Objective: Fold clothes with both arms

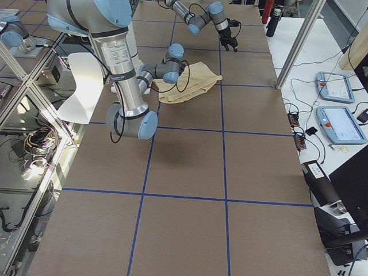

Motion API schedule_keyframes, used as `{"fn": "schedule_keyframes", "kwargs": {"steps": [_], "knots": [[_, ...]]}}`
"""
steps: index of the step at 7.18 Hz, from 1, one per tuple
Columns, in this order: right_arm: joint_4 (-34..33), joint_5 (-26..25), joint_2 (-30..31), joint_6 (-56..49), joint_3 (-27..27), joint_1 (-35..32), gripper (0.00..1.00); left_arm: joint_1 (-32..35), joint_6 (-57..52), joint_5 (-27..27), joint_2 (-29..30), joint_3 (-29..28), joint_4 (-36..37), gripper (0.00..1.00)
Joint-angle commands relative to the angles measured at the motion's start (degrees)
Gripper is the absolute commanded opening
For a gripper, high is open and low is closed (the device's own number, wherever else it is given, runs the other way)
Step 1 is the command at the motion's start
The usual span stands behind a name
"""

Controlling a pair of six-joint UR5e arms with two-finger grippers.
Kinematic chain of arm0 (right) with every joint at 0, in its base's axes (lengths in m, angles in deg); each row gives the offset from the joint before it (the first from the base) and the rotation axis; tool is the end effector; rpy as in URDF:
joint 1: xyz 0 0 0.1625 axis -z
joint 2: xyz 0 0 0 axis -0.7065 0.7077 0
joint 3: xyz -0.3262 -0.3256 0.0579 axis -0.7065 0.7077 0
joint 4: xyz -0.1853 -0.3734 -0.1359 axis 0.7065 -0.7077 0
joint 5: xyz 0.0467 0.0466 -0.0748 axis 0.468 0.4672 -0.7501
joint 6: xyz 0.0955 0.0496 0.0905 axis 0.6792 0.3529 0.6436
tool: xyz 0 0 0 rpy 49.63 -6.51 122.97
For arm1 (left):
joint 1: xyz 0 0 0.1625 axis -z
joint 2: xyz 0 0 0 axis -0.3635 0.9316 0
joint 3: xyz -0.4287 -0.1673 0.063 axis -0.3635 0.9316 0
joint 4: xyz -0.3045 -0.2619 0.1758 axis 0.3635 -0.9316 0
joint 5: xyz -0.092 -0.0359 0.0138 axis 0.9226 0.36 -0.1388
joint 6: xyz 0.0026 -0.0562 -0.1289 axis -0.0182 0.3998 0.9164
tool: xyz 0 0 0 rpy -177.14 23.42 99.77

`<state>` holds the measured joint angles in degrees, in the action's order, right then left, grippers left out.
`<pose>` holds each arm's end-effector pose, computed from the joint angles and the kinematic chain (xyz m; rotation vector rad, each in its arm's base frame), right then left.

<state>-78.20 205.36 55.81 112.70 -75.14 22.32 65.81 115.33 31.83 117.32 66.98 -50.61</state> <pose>-0.6041 -0.3011 0.2551 -0.5463 -1.2200 0.1999 0.4941 -0.6396 0.3132 0.1713 1.1249 -0.7840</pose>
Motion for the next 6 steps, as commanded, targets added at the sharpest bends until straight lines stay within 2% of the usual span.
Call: {"fn": "schedule_keyframes", "kwargs": {"steps": [1, 3, 4, 5, 6], "knots": [[-0.03, -2.52, 0.13, -0.07, -0.05, -7.39, 1.00, -1.41, -0.02, 3.85, -4.85, 7.56, -0.49, 0.98], [-0.03, -3.51, 0.04, -2.60, -0.14, -11.10, 1.00, -7.37, 2.60, 4.15, -10.31, 15.13, -1.10, 0.98], [-0.03, -3.51, 0.13, -2.62, -0.23, -12.77, 1.00, -11.40, 6.88, 3.63, -12.77, 15.77, -4.67, 0.98], [-0.03, -3.51, 0.04, -2.70, -0.14, -13.83, 1.00, -14.57, 8.23, -0.73, -14.36, 15.86, -6.02, 0.98], [-0.03, -3.51, -0.04, -2.70, -0.14, -14.36, 1.00, -16.69, 8.24, -2.86, -16.11, 15.51, -5.94, 0.98]]}}
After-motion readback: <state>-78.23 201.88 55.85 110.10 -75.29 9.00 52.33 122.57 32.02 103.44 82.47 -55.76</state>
